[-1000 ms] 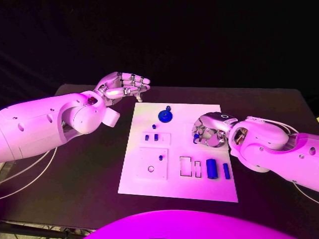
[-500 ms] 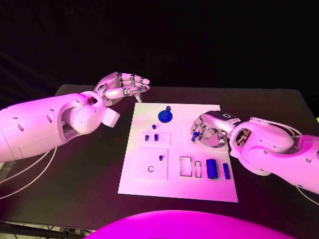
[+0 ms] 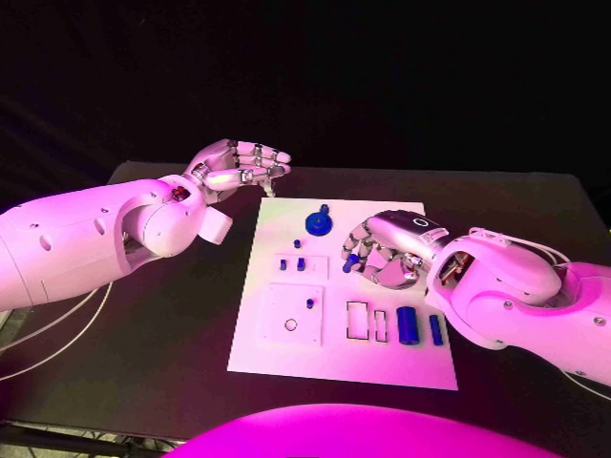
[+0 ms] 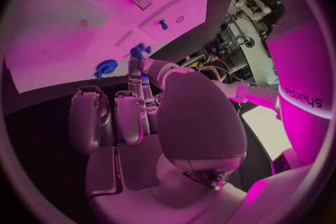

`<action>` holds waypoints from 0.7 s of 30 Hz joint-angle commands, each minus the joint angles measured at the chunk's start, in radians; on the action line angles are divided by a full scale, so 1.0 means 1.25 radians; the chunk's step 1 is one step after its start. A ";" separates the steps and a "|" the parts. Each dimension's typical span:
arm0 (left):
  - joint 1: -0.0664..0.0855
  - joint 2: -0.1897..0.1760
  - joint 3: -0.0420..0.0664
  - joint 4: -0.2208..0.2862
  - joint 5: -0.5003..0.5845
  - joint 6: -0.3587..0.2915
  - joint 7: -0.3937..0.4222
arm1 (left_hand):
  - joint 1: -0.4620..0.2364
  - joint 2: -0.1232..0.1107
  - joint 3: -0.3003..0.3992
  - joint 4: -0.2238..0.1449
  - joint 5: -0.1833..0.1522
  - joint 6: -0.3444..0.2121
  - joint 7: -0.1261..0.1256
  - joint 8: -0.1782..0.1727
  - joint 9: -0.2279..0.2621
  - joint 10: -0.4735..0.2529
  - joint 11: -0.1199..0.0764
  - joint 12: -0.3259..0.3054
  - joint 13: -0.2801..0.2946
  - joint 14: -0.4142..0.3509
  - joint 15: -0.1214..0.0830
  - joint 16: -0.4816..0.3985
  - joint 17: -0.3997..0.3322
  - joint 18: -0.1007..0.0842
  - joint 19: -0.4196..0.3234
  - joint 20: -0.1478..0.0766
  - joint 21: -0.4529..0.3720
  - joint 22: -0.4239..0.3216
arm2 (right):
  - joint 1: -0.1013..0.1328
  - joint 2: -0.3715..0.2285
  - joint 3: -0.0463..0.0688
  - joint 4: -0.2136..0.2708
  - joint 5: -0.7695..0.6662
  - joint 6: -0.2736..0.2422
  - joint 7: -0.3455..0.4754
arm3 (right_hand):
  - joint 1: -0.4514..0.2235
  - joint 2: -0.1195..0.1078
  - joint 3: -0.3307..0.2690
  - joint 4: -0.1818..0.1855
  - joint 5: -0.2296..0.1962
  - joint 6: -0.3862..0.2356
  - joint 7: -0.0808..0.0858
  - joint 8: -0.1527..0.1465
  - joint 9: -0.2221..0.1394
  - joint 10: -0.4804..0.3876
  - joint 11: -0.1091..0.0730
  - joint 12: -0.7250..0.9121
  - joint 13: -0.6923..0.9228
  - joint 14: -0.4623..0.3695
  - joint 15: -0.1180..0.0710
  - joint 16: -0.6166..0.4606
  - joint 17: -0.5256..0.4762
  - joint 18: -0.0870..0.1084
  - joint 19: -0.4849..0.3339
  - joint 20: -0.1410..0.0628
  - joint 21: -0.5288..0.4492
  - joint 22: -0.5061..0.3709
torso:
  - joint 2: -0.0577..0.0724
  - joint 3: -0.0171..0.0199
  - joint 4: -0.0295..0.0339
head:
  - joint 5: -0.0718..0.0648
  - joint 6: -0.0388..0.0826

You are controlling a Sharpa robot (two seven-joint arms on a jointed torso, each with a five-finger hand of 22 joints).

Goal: Assemble the parts on the task board

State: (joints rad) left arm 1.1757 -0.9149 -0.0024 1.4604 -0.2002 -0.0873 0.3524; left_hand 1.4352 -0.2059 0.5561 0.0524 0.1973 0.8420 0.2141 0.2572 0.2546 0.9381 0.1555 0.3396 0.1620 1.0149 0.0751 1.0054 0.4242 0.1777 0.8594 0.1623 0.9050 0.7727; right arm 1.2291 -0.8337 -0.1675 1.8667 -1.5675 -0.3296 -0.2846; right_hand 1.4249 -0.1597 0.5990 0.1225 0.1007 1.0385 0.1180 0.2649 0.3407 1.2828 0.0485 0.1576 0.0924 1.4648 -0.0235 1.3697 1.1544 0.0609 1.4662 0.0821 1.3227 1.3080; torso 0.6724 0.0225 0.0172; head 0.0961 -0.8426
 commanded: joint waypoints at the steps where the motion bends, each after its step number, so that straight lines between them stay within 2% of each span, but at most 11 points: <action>1: 0.000 0.003 0.000 0.001 0.000 0.014 0.004 | -0.001 0.003 0.000 -0.003 0.003 -0.004 0.009 0.003 -0.001 -0.003 0.000 0.005 0.001 -0.004 -0.002 -0.005 -0.001 0.005 -0.002 0.003 -0.004 -0.001 | -0.007 0.021 0.000 0.004 -0.003 -0.016 0.021 | -0.007 -0.001 0.000 -0.004 -0.005 0.004 -0.002 0.045 0.064 0.005 -0.001 -0.002 0.000 0.022 -0.004 0.003 -0.001 -0.015 0.034 -0.007 0.003 0.165 | 0.000 -0.0001 0.0000 | 0.008 -0.003; 5: 0.000 0.004 0.000 0.001 0.000 0.014 0.004 | -0.001 0.004 0.000 -0.003 0.003 -0.005 0.009 0.004 -0.001 -0.004 0.000 0.006 0.001 -0.004 -0.002 -0.005 -0.001 0.005 -0.002 0.003 -0.004 -0.002 | -0.021 0.057 -0.001 -0.001 -0.006 -0.018 0.032 | -0.008 -0.002 0.000 -0.005 -0.006 0.004 -0.002 0.046 0.065 0.005 -0.001 -0.003 0.000 0.022 -0.004 0.002 -0.002 -0.014 0.034 -0.007 0.003 0.165 | 0.001 0.0003 -0.0003 | 0.014 -0.006; 8: 0.000 0.006 0.000 0.001 0.000 0.014 0.004 | -0.001 0.004 0.000 -0.003 0.003 -0.005 0.009 0.004 -0.001 -0.004 0.000 0.006 0.001 -0.004 -0.002 -0.005 -0.001 0.005 -0.002 0.003 -0.004 -0.002 | -0.038 0.087 -0.001 -0.009 -0.010 -0.018 0.040 | -0.008 -0.002 0.000 -0.005 -0.005 0.004 -0.002 0.046 0.065 0.005 -0.001 -0.004 0.000 0.022 -0.004 0.002 -0.002 -0.014 0.033 -0.007 0.001 0.165 | 0.001 0.0002 0.0005 | 0.018 -0.007; 13: 0.000 0.008 0.000 0.002 0.000 0.013 0.003 | -0.001 0.004 0.000 -0.003 0.003 -0.005 0.009 0.004 -0.001 -0.004 0.000 0.006 0.001 -0.004 -0.002 -0.005 -0.001 0.005 -0.002 0.003 -0.004 -0.002 | -0.066 0.128 -0.005 -0.032 -0.017 -0.011 0.052 | -0.009 -0.002 0.001 -0.006 -0.005 0.004 -0.002 0.046 0.066 0.005 -0.001 -0.005 0.000 0.022 -0.005 0.001 -0.004 -0.014 0.033 -0.007 -0.001 0.164 | 0.001 0.0002 0.0009 | 0.030 -0.009; 18: 0.000 0.010 0.000 0.002 0.000 0.014 0.003 | -0.001 0.004 0.000 -0.003 0.003 -0.005 0.009 0.004 -0.001 -0.004 0.000 0.006 0.001 -0.004 -0.002 -0.005 -0.001 0.005 -0.002 0.003 -0.004 -0.002 | -0.088 0.148 -0.008 -0.050 -0.019 -0.003 0.057 | -0.009 -0.003 0.002 -0.009 -0.004 0.003 -0.001 0.046 0.067 0.005 -0.001 -0.007 0.001 0.022 -0.005 0.001 -0.005 -0.013 0.032 -0.007 -0.002 0.164 | 0.001 -0.0003 0.0001 | 0.039 -0.013; 21: 0.000 0.010 0.000 0.002 0.000 0.014 0.003 | -0.001 0.004 0.000 -0.003 0.003 -0.005 0.009 0.004 -0.001 -0.004 0.000 0.006 0.001 -0.004 -0.002 -0.005 -0.001 0.005 -0.002 0.003 -0.004 -0.002 | -0.099 0.158 -0.010 -0.061 -0.024 0.002 0.059 | -0.009 -0.003 0.002 -0.009 -0.004 0.003 -0.001 0.046 0.067 0.005 -0.001 -0.007 0.001 0.022 -0.005 0.001 -0.005 -0.013 0.032 -0.007 -0.002 0.164 | 0.001 0.0004 -0.0002 | 0.043 -0.015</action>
State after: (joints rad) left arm 1.1754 -0.9042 -0.0026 1.4609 -0.2003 -0.0852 0.3508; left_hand 1.4352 -0.2059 0.5561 0.0524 0.1973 0.8420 0.2141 0.2572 0.2547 0.9382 0.1555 0.3438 0.1620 1.0148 0.0751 1.0054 0.4242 0.1777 0.8594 0.1623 0.9050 0.7717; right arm 1.1093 -0.6398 -0.1800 1.7944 -1.5772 -0.3422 -0.2355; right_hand 1.4223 -0.1624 0.5991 0.1170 0.0999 1.0381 0.1149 0.2649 0.3408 1.2845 0.0503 0.1537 0.0929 1.4649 -0.0234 1.3695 1.1495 0.0610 1.4662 0.0823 1.3226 1.3077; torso 0.6734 0.0225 0.0176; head 0.1445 -0.8589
